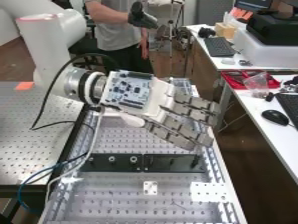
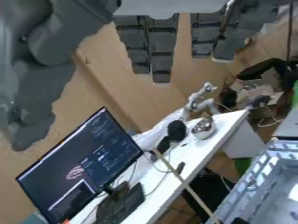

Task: Grab the chopstick and place it in the clear container

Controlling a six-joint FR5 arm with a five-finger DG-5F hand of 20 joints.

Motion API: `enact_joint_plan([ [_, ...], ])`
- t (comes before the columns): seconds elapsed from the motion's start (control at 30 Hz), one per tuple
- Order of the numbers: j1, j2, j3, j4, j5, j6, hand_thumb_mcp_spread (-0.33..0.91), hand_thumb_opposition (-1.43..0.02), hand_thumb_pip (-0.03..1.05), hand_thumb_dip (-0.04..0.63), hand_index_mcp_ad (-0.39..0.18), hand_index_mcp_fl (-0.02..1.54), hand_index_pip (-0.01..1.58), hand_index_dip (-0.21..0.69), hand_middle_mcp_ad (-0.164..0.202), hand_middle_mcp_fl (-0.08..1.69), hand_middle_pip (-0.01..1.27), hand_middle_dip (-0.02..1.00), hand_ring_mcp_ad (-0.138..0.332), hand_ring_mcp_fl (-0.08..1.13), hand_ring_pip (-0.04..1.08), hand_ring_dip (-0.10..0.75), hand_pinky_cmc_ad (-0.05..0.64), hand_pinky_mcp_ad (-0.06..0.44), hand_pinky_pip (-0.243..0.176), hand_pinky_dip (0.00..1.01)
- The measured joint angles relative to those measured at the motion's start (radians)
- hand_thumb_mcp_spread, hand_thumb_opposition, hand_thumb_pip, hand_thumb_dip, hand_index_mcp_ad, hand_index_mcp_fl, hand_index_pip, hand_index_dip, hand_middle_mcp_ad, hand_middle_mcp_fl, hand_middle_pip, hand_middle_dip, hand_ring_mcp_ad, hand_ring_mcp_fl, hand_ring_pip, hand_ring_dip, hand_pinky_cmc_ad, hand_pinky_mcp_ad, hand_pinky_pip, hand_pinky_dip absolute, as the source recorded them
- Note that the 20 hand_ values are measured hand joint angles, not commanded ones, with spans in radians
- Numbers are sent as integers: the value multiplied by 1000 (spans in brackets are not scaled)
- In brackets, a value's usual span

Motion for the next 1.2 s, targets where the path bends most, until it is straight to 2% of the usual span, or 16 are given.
enact_joint_plan([
  [0.1, 0, -19, 8, 10, 27, 20, 234, -695, 501, 87, 24, 220, 52, 286, 75, 253, 120, 335, 208, 0, 59, -14, 127, 166, -152, 396],
  [0.23, 2, -46, 13, 37, 76, 53, 264, -709, 550, 133, 24, 286, 56, 300, 75, 316, 122, 414, 211, 16, 61, -12, 133, 166, -155, 396],
  [0.37, 3, -67, 17, 58, 116, 73, 271, -717, 565, 134, 10, 286, 52, 300, 75, 340, 117, 440, 215, 35, 56, -3, 127, 166, -155, 398],
  [0.43, 5, -79, 19, 67, 136, 82, 265, -731, 567, 162, 9, 290, 52, 300, 77, 365, 115, 463, 215, 31, 61, 19, 131, 168, -159, 403],
  [0.53, 7, -92, 22, 80, 162, 96, 300, -735, 658, 197, 9, 307, 56, 300, 77, 379, 120, 478, 215, 31, 54, 40, 129, 166, -161, 375],
  [0.63, 10, -103, 23, 89, 179, 125, 304, -738, 675, 208, 9, 340, 72, 281, 77, 407, 120, 476, 215, 38, 75, 44, 127, 166, -157, 363],
  [0.7, 12, -110, 24, 94, 189, 156, 323, -738, 726, 244, -7, 360, 152, 234, 77, 405, 120, 476, 216, 56, 75, 70, 127, 168, -157, 349],
  [0.83, 18, -135, 32, 101, 217, 233, 353, -742, 730, 271, -24, 358, 407, 173, 75, 463, 119, 476, 213, 66, 75, 93, 127, 168, -157, 342],
  [0.9, 20, -147, 41, 96, 222, 253, 347, -759, 733, 276, -37, 367, 522, 154, 75, 457, 159, 476, 213, 87, 66, 98, 127, 168, -157, 342],
  [1.03, 25, -164, 59, 75, 226, 279, 358, -756, 733, 305, -37, 367, 593, 82, 75, 483, 187, 476, 211, 101, 86, 140, 134, 164, -161, 330],
  [1.1, 26, -170, 64, 71, 229, 295, 360, -771, 733, 309, -37, 370, 641, 77, 77, 525, 211, 476, 194, 113, 84, 141, 131, 168, -157, 328],
  [1.2, 28, -184, 77, 62, 231, 321, 379, -771, 737, 305, -56, 365, 709, 65, 75, 543, 248, 476, 192, 113, 77, 152, 133, 180, -155, 316],
])
